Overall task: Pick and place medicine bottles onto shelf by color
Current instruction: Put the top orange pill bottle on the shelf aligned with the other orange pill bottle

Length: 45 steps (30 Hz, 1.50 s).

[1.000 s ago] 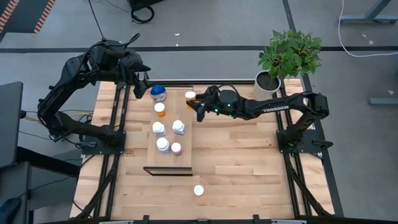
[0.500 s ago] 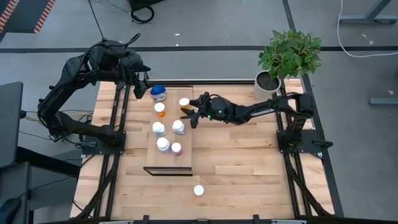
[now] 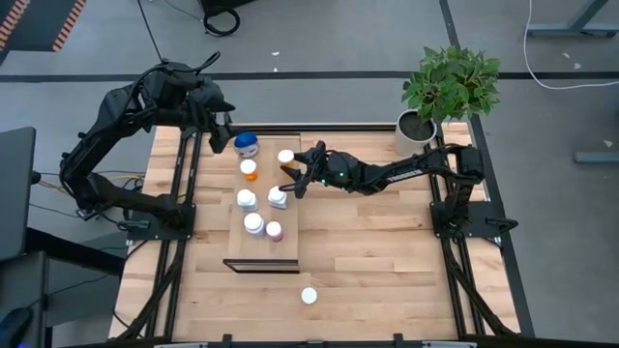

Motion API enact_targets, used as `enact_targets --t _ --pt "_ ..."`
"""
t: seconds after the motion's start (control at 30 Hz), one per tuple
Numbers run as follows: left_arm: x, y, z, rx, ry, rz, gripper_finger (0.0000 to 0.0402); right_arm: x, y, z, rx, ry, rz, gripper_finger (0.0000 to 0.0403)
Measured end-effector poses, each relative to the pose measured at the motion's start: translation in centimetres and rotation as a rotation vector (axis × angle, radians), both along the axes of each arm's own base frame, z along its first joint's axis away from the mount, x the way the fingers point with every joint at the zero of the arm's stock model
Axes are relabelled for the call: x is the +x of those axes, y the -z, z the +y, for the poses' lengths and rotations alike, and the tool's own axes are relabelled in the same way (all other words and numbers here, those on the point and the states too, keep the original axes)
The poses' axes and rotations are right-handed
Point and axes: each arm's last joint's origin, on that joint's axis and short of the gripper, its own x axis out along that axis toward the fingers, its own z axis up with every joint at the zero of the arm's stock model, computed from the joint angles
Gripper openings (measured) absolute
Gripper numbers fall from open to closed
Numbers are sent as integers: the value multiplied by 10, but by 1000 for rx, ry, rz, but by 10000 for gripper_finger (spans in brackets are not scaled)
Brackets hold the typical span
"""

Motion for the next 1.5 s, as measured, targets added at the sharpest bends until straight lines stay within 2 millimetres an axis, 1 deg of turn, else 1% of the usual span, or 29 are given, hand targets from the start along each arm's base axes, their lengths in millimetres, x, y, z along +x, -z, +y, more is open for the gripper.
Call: enact_targets --t 0.3,0.5,0.63,0.83,1.07,1.33,1.5 --pt "1 -2 1 13 0 -22 355 0 0 0 4 0 1 223" --pt "2 -3 1 18 0 -33 355 8 19 -4 48 11 -9 223" --pt "2 -3 1 2 -12 -39 355 13 17 -5 48 33 -28 223" --pt "2 -3 1 4 -10 -38 355 14 14 -6 40 43 -33 223" --pt "2 -3 1 8 -9 -43 355 15 16 -1 41 -2 -16 223" --pt "2 -3 1 8 -9 -43 355 15 16 -1 7 -7 -2 223" --pt "2 -3 1 8 -10 -44 355 15 18 0 33 -52 12 230"
